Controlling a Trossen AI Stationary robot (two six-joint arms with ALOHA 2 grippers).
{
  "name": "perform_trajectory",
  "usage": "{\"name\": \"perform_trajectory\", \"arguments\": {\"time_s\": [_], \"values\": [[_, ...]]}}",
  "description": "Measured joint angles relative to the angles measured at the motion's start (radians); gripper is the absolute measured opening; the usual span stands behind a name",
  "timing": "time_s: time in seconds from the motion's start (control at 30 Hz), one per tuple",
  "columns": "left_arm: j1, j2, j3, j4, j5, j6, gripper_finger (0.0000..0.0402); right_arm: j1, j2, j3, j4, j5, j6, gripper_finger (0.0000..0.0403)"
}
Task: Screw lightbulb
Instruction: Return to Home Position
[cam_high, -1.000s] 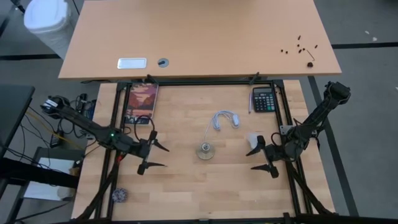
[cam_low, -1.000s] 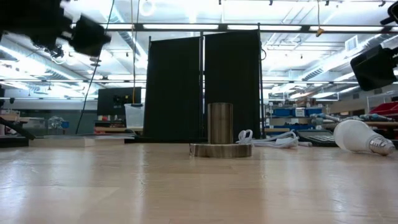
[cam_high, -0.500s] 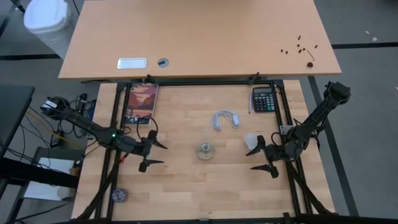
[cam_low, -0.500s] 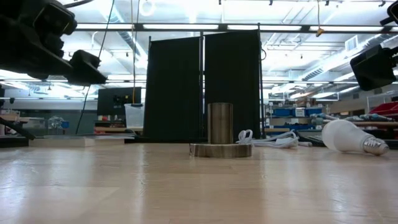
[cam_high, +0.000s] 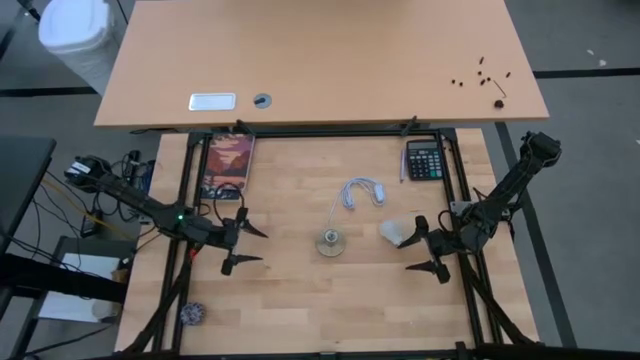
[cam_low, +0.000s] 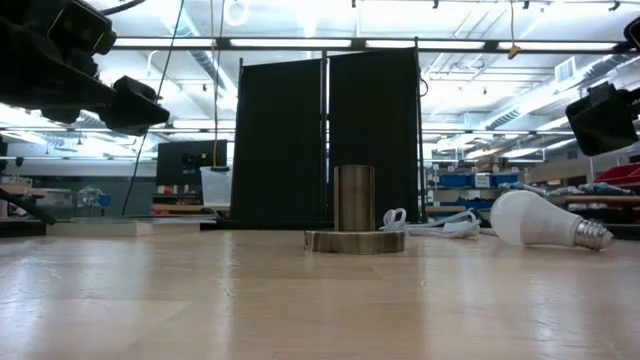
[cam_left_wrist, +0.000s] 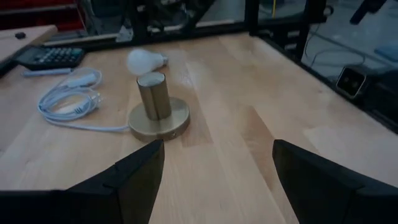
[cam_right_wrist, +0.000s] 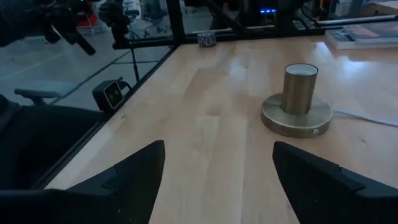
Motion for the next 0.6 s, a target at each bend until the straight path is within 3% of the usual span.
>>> {"name": "perform_trajectory", "arguments": {"time_s": [0.27, 0.4, 0.53, 0.6], "values": [[0.0, -0.132, -0.107, 0.059, 0.0, 0.0, 0.0305, 0.0, -0.06, 0.0, -0.002, 0.0, 0.0, 0.0309], [0.0, -0.241, -0.105, -0.08, 0.0, 0.0, 0.0305, 0.0, -0.114, 0.0, -0.028, 0.0, 0.001, 0.0309], [0.001, -0.345, -0.105, -0.162, 0.0, 0.0, 0.0305, 0.0, -0.175, 0.0, -0.247, 0.0, 0.0, 0.0309], [0.008, -0.404, -0.105, -0.205, 0.0, 0.0, 0.0305, -0.001, -0.192, 0.0, -0.257, -0.005, -0.012, 0.0309]]}}
